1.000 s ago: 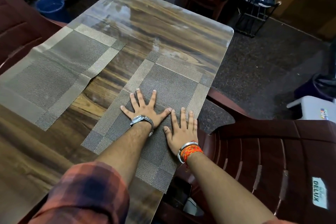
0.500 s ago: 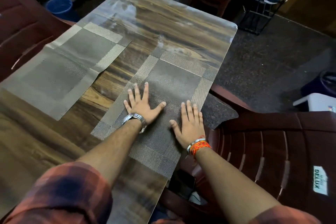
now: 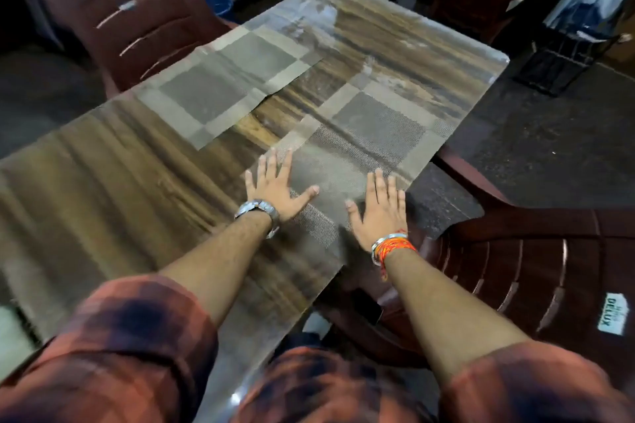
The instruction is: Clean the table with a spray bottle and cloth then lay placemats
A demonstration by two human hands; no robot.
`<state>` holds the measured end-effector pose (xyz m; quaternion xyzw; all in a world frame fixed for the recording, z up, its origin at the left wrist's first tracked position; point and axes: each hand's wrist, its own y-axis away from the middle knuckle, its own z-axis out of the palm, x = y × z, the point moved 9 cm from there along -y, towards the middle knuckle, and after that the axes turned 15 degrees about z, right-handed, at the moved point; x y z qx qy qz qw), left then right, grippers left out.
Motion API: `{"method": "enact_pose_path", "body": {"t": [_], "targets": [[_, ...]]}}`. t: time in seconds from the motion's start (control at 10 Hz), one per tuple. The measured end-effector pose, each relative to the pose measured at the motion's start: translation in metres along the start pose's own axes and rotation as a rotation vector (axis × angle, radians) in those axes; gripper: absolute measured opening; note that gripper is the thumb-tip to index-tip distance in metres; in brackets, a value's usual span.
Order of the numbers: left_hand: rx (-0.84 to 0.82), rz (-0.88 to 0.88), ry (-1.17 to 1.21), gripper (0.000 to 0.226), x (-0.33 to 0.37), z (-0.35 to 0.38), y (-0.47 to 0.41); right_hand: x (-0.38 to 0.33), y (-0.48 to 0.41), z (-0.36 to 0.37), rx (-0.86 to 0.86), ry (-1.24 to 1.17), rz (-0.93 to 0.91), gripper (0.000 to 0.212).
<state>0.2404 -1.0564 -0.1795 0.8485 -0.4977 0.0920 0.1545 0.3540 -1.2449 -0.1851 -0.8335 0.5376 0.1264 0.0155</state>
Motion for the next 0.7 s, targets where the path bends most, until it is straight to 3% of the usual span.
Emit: {"method": "enact_pose_path", "body": {"t": [0.4, 0.7], "targets": [[0.239, -0.299, 0.026, 0.098, -0.038, -0.036, 0.229, -0.071, 0.144, 0.015, -0.078, 0.007, -0.369, 0.078], [0.369, -0.398, 0.004, 0.091, -0.072, -0.075, 0.334, -0.151, 0.237, -0.011, -0.030, -0.027, -0.603, 0.077]]}}
